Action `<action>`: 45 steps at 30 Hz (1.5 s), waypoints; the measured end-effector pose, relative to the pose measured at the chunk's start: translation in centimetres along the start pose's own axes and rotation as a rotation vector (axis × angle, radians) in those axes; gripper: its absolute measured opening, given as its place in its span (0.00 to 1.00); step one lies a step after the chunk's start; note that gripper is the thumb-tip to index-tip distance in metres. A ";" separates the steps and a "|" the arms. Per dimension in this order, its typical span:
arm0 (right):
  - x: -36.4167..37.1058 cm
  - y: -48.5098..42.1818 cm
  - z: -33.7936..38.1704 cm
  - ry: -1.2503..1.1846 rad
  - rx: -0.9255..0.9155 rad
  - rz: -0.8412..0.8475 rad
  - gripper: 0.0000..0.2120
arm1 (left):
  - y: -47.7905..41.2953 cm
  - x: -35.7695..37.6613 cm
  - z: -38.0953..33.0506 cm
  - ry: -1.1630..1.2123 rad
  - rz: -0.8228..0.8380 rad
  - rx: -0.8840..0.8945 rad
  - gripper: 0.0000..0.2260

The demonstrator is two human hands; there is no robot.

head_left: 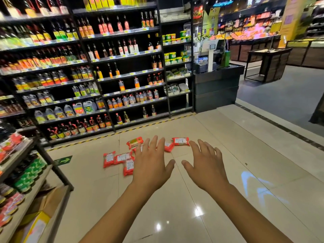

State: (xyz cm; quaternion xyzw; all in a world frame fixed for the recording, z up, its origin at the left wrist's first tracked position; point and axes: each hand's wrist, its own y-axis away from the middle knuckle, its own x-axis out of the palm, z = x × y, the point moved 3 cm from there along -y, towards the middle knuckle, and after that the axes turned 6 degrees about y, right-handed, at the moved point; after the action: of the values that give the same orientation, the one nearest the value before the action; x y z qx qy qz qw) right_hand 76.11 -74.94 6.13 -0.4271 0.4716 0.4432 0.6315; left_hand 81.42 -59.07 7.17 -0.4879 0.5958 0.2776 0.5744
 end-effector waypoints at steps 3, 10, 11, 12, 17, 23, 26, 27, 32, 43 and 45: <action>0.1 -3.1 -2.2 -0.005 0.002 0.000 0.33 | -3.3 1.1 -1.0 0.000 -0.003 -0.015 0.35; 1.1 -11.1 -5.9 0.020 -0.009 0.002 0.33 | -11.9 5.1 -2.8 0.028 0.023 -0.014 0.35; 1.4 -12.5 -6.4 0.029 -0.014 0.000 0.33 | -13.3 5.7 -2.9 0.030 0.029 -0.013 0.35; 1.7 -14.0 -6.8 0.038 -0.015 0.001 0.33 | -14.7 6.4 -3.0 0.037 0.034 -0.007 0.35; 2.4 -22.4 -8.5 0.075 -0.027 -0.005 0.33 | -23.3 9.2 -2.7 0.083 0.003 -0.007 0.35; 3.1 -33.0 -10.5 0.140 -0.014 -0.016 0.32 | -33.6 12.2 -3.4 0.128 0.029 0.022 0.35; 3.7 -37.0 -11.2 0.152 -0.008 0.000 0.32 | -37.7 13.5 -3.0 0.136 0.043 0.016 0.35; 3.9 -38.1 -11.4 0.154 -0.007 0.006 0.32 | -38.8 13.8 -2.8 0.139 0.043 0.013 0.35; 5.1 -43.6 -12.7 0.151 -0.017 0.032 0.32 | -44.0 15.5 -2.2 0.140 0.053 0.002 0.35; 7.9 -58.7 -17.7 0.099 -0.071 0.051 0.33 | -57.7 20.7 -2.7 0.102 0.068 -0.059 0.36; 8.0 -62.4 -18.7 0.083 -0.088 0.049 0.32 | -61.1 21.2 -3.0 0.089 0.074 -0.081 0.36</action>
State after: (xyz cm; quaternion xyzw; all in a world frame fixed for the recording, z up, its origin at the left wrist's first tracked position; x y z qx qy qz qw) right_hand 133.43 -106.72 2.32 -0.4608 0.4875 0.4608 0.5811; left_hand 138.07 -89.90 1.51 -0.5001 0.6268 0.3006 0.5164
